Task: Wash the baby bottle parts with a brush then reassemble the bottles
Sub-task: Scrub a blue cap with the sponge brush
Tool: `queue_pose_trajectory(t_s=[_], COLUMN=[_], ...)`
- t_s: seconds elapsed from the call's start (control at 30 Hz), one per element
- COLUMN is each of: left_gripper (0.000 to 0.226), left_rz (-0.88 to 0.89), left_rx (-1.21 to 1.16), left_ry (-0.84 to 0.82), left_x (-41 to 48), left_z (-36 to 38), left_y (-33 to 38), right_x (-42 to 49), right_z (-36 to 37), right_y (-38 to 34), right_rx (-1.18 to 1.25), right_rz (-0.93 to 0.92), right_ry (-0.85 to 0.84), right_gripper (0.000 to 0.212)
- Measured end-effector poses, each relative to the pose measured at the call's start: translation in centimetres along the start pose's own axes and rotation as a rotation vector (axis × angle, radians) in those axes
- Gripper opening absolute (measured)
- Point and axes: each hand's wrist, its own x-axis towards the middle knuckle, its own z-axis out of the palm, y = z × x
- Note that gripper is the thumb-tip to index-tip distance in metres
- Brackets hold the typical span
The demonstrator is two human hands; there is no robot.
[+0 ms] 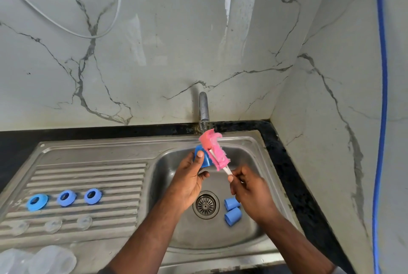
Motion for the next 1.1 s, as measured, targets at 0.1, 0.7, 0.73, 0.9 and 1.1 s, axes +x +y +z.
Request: queue_pose_trajectory(t_s=[0.1, 0.7, 0.73, 0.9, 1.1], left_gripper=[0.027, 0.038, 0.034, 0.022, 0.037], left_rz=[0.062, 0.035, 0.028, 0.035, 0.059], left_rx=[0.014, 0.123, 0.144, 0.182, 0.333], left_ry=[0.049, 0.021, 0.005, -0.014, 0.020], left_x=[0.4, 0.7, 0.7, 0.4, 0.1], left_z=[-0.7, -0.3, -0.4, -0.4, -1.2], left_y=[-0.1, -0.3, -0.3, -0.4, -0.6], right_x=[0.1, 0.0, 0.0, 0.2, 0.5], right_z=[0.1, -0.1, -0.2, -0.8, -1.5], right_y=[0.2, 1.0, 1.2, 1.9, 2.5], right_rx=[0.012, 0.130, 0.142, 0.087, 0.121], right_rz=[0.023, 0.044, 0.040, -0.005, 0.019], right_ry=[-0.009, -0.078, -0.071, -0.032, -0.064], right_gripper=[0.013, 0.013, 0.013, 0.014, 0.014])
